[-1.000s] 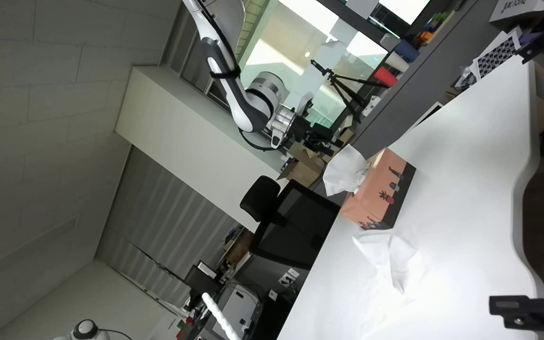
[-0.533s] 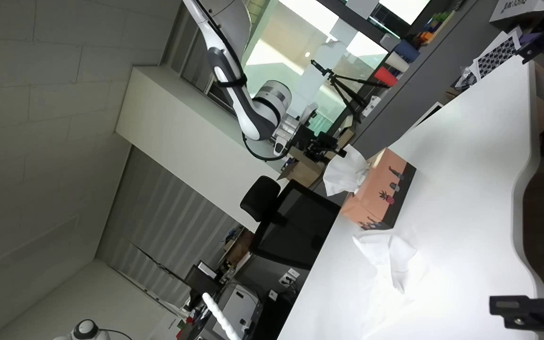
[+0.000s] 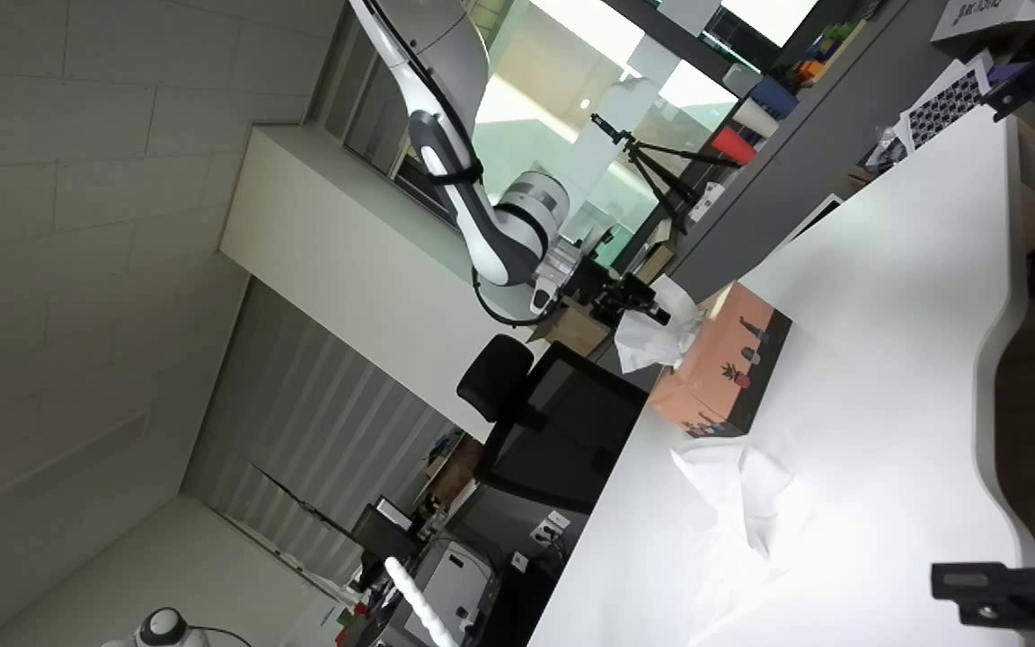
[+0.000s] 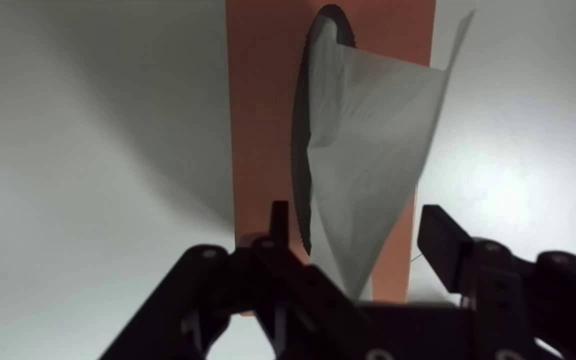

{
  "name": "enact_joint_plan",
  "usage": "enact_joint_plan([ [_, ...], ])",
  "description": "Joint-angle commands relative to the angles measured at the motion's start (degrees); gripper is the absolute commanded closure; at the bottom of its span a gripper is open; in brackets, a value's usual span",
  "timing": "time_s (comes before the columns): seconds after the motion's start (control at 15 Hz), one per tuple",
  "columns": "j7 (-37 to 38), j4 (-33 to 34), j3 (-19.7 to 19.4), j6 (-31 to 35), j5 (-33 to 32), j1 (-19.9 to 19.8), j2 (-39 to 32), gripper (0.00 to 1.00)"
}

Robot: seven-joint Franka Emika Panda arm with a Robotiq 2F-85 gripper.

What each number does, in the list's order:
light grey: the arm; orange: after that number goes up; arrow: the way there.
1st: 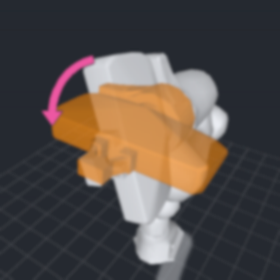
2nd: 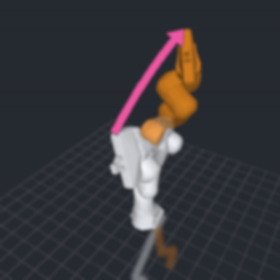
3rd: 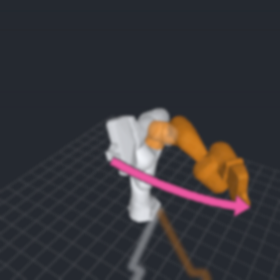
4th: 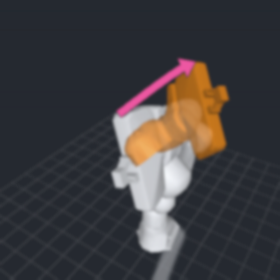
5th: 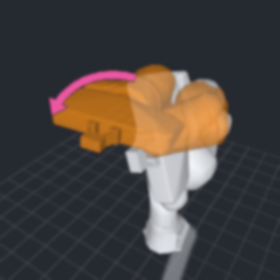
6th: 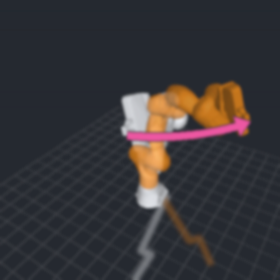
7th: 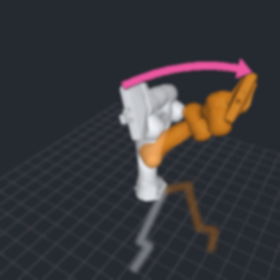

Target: Pick up a piece of tissue paper from the box and put it on the table

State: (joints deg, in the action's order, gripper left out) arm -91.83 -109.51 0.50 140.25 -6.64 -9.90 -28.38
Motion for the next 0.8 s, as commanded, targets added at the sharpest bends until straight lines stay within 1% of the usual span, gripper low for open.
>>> enact_joint_plan([
  [0.0, -1.76, -0.65, 0.84, 1.98, 0.26, -0.81, 0.43, 0.61],
  [0.33, -2.34, -0.98, 1.34, 2.58, 0.63, -0.79, 0.6, 0.95],
  [0.4, -2.35, -1.03, 1.39, 2.64, 0.69, -0.77, 0.61, 0.99],
  [0.47, -2.14, -1.06, 1.32, 2.67, 0.56, -0.63, 0.66, 1.0],
  [0.73, -1.42, -1.33, 1.21, 2.39, 0.27, -0.19, 1.44, 1.0],
])
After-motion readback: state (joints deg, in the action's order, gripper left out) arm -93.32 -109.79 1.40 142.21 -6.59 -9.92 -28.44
